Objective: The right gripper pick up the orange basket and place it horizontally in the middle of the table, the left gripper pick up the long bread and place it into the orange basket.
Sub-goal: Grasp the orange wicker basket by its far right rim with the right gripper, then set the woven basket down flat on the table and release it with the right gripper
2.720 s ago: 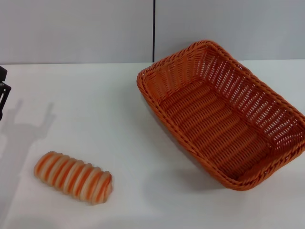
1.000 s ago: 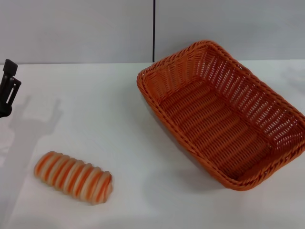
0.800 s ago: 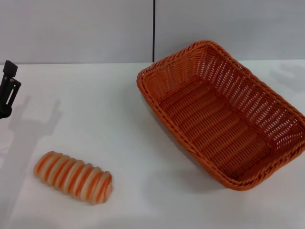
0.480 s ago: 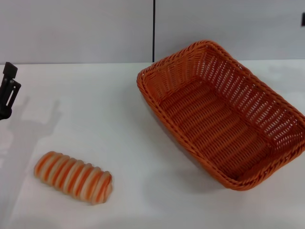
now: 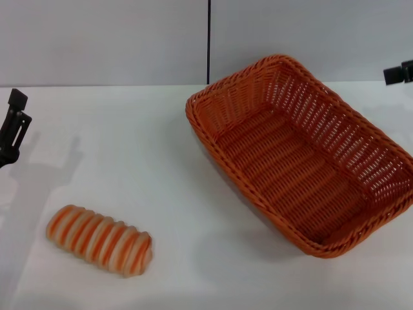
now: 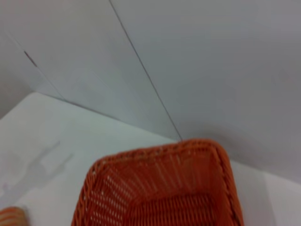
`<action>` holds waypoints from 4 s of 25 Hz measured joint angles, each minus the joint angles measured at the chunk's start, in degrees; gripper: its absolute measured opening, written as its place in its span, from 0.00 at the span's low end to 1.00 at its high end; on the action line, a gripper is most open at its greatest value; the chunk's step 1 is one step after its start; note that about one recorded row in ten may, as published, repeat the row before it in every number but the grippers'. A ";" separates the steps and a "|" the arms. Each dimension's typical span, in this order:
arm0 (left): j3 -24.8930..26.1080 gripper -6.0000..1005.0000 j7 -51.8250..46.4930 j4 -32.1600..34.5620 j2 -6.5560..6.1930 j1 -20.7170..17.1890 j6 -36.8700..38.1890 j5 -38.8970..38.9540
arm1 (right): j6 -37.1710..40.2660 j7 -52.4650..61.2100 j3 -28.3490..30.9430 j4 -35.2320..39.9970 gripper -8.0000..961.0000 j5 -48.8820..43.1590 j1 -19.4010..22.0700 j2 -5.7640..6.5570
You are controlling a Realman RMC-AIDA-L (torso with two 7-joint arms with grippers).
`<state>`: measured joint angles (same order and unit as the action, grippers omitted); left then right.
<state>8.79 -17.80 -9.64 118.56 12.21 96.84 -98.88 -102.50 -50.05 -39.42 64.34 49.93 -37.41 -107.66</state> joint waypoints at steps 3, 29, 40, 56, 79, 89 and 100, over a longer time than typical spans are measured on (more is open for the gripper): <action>0.00 0.81 -1.19 0.11 -0.02 -0.08 -0.57 0.00 | 1.00 -0.39 -0.06 -2.63 0.69 -2.04 -0.80 0.17; 0.00 0.81 -1.62 0.13 -0.09 0.40 -0.70 0.00 | 10.62 -4.96 -2.47 -15.53 0.64 -11.13 -3.35 -1.07; 0.00 0.81 -1.62 0.10 -0.09 0.32 -0.86 0.00 | 12.81 -6.52 -3.18 -19.09 0.61 -11.17 -3.82 -1.72; 0.00 0.81 -1.62 0.06 -0.09 0.00 -1.09 0.17 | 14.72 -11.65 -3.85 -20.43 0.32 -12.05 -3.37 -3.08; 0.15 0.81 -1.62 0.05 0.00 0.20 -1.49 0.03 | 4.65 -21.28 -2.92 -5.48 0.21 12.08 6.24 -3.35; 0.08 0.81 -1.62 -0.04 0.00 0.79 -1.49 -0.01 | -1.73 -23.05 -0.34 5.15 0.22 19.51 8.97 -1.25; -0.88 0.81 -1.62 -0.02 0.00 1.20 -1.06 -0.13 | -4.77 -23.96 -7.51 4.23 0.24 20.88 4.43 3.79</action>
<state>7.90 -19.42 -9.66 118.56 13.41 95.78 -99.00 -107.27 -74.01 -46.93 68.56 70.80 -32.98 -103.87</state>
